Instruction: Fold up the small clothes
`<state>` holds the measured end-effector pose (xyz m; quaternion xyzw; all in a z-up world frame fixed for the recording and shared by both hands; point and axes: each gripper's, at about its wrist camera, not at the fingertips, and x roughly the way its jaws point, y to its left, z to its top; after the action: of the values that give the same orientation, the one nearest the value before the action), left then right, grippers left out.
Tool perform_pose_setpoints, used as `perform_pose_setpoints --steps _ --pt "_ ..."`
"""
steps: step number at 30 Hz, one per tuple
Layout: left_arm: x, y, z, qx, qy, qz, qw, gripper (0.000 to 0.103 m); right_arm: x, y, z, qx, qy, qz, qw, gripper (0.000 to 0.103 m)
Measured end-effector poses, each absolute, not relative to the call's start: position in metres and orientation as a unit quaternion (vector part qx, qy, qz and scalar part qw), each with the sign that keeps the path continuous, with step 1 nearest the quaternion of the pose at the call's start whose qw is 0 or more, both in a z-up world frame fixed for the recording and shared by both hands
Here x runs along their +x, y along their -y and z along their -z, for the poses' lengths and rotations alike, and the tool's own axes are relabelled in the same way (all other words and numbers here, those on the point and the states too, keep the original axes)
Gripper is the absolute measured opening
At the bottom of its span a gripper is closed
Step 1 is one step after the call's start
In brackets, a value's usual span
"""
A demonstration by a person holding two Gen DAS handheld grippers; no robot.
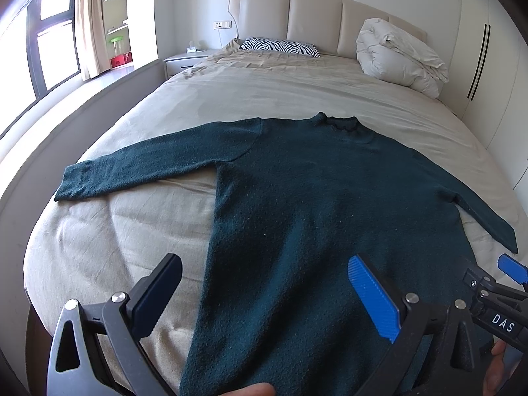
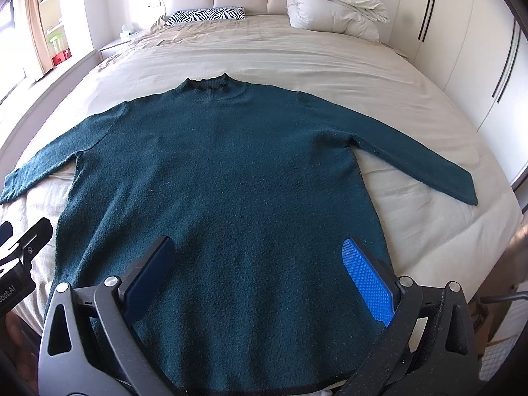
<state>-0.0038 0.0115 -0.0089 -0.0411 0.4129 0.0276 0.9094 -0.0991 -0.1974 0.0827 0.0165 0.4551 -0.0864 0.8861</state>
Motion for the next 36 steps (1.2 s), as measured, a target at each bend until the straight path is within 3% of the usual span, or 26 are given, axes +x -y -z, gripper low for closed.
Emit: perform_pose_setpoints --steps 28,36 --pt "-0.005 -0.016 0.013 -0.044 -0.414 -0.029 0.909 0.103 -0.1 0.192 -0.079 0.017 -0.456 0.083 0.886 0.103" --pt "-0.003 -0.041 0.02 -0.089 -0.413 -0.02 0.906 0.103 -0.096 0.189 -0.077 0.015 -0.46 0.079 0.884 0.103"
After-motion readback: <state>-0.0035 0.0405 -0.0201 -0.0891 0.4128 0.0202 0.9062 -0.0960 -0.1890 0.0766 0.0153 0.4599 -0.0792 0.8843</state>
